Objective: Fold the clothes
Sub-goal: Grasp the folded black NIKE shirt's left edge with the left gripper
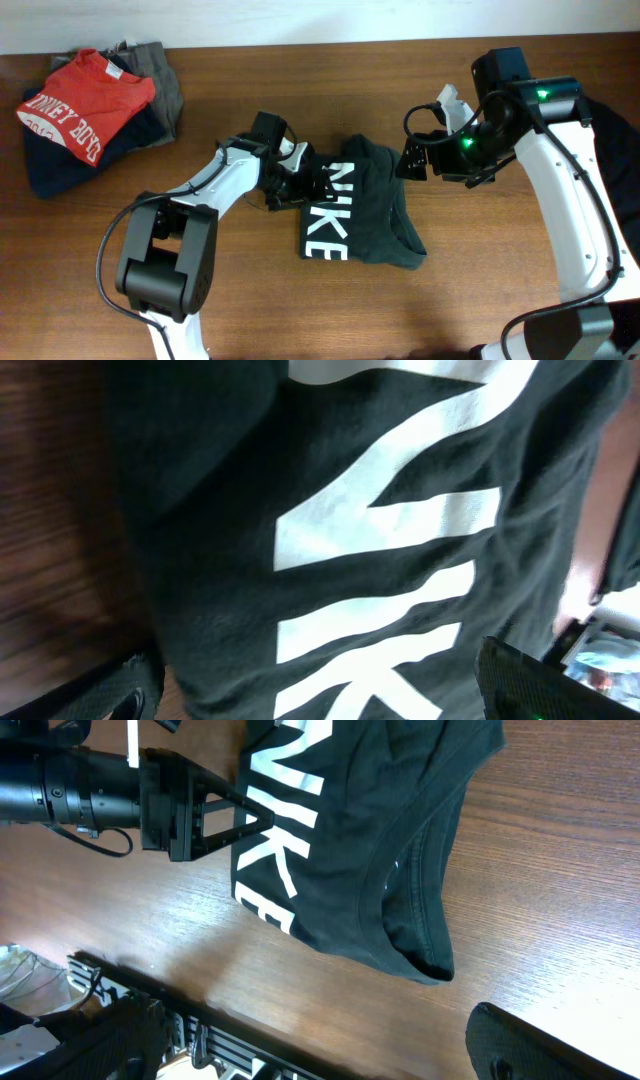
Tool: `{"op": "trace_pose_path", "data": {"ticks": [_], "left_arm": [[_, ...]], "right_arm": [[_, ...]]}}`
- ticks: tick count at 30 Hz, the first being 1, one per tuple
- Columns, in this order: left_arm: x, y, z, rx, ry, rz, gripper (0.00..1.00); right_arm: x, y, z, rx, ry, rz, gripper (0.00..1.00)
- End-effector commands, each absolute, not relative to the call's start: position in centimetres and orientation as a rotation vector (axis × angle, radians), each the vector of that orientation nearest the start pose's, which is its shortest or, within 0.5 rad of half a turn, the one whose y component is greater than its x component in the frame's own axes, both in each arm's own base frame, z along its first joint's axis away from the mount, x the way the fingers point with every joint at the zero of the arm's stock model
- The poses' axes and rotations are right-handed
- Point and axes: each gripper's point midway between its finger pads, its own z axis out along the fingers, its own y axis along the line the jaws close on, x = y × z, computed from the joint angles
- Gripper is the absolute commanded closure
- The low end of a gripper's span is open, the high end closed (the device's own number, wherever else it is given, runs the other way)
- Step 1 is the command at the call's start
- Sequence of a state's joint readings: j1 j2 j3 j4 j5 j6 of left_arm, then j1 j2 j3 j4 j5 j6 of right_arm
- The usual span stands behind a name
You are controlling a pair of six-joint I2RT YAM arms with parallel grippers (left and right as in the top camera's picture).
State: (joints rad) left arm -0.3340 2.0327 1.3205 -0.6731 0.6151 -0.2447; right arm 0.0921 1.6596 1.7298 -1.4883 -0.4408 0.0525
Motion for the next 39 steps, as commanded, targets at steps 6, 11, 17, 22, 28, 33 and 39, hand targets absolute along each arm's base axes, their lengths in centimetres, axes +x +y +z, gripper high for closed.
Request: {"op": "trace_pose_path", "data": {"ticks": [6,11,17,22,28,33,39], "left_arm": [[33.0,-23.2,-1.3,0.006,3.123,-1.097,0.01],[33.0,-23.2,-1.6,-0.014,3.132,-1.095,0.01],[33.0,-23.2,-1.6,-0.013,3.131,-1.094,0.20],[33.1,-23.1,-1.6,-0.012,3.129,-1.084,0.74],[33.3,-23.2,-1.6,-0.005,3.117,-1.086,0.99],[34.8,-23.6,-1.4,0.029,3.043,-1.098,0.99],[38.8,-22.5,-0.8,0.008,2.906,-1.068,0.99]], "right_arm": [[31.0,9.7,22.8,-0.091,2.942,0.651,0.01],[30.9,9.7,22.7,-0.091,2.944,0.651,0.01],[30.7,9.7,22.2,-0.086,2.961,0.652,0.01],[30.6,9.7,21.9,-0.084,2.966,0.653,0.01],[30.7,9.7,21.9,-0.085,2.963,0.652,0.01],[30.7,9.7,21.9,-0.085,2.964,0.652,0.01],[30.8,9.7,21.9,-0.086,2.961,0.651,0.01]]}}
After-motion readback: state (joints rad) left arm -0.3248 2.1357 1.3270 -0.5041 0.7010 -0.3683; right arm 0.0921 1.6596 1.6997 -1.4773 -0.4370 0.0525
